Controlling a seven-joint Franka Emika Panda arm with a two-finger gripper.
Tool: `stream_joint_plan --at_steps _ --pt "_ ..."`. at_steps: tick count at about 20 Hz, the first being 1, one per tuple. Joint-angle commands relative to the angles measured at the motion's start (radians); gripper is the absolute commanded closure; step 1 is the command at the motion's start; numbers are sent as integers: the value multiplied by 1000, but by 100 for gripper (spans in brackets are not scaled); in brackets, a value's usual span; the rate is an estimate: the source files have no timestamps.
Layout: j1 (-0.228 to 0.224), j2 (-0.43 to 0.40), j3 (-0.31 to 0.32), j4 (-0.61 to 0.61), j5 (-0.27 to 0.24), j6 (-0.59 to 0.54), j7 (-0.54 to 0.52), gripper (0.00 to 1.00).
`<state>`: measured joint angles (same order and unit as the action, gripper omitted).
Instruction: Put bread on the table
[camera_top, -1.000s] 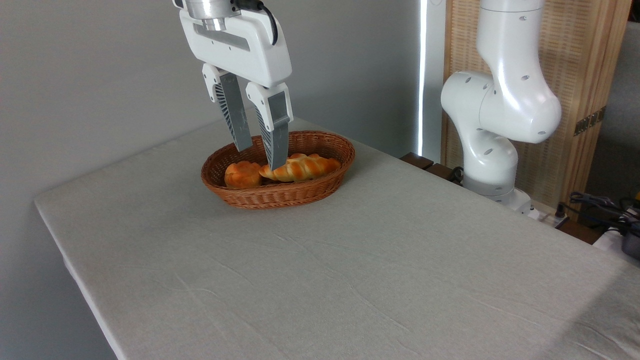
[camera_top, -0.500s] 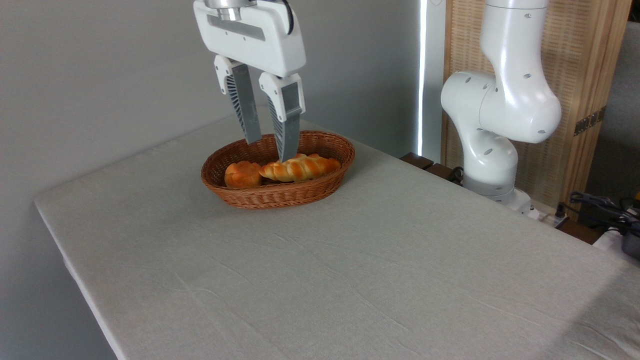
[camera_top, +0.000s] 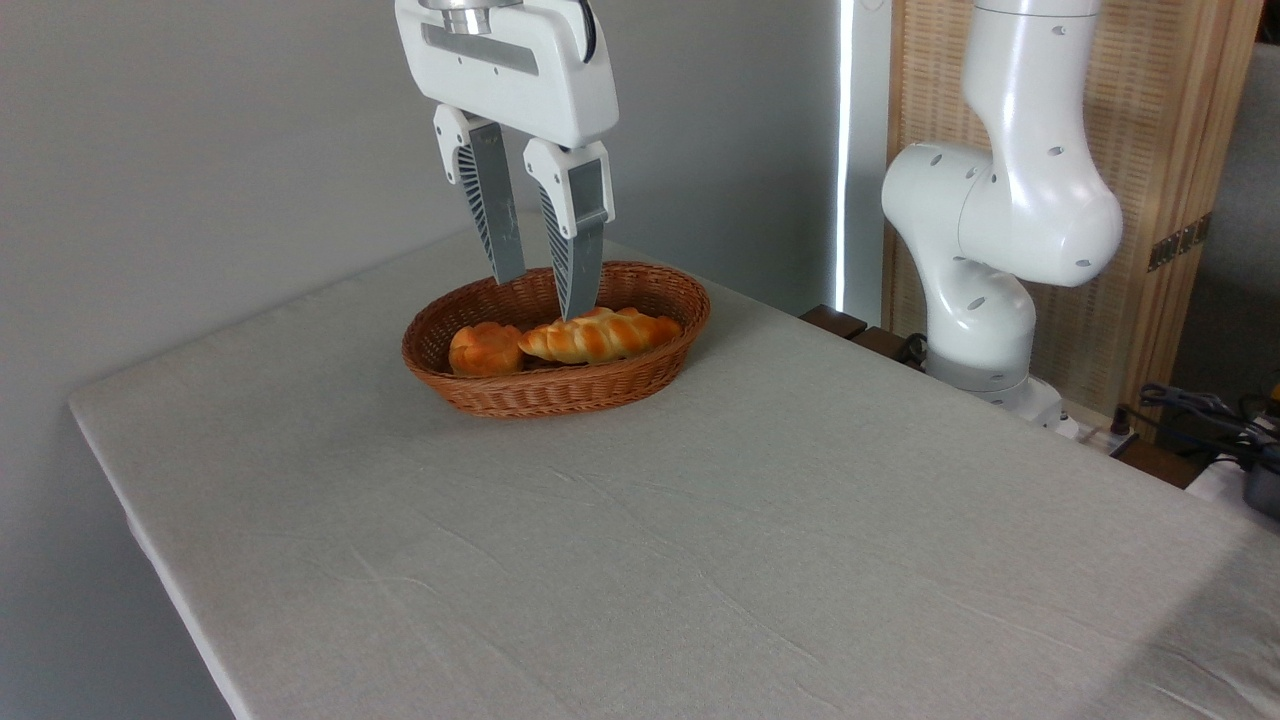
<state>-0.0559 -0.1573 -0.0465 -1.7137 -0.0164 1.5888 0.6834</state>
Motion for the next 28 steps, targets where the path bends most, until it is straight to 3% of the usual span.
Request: stream_joint_plan --at_steps 1,7,10,14,16,23,28 --pt "-5 10 8 20 -5 -3 5 0" --pt "-10 10 -4 14 -10 -26 2 0" --pt "-33 -5 -4 -12 -39 -32 5 0" --pt "-120 -13 -4 -38 -56 -32 -2 0" --pt "-142 -45 -4 -82 -62 -29 -1 0" --pt "-194 -65 -6 -122 -172 23 4 0" --pt "-263 -62 -6 -178 -188 75 7 0"
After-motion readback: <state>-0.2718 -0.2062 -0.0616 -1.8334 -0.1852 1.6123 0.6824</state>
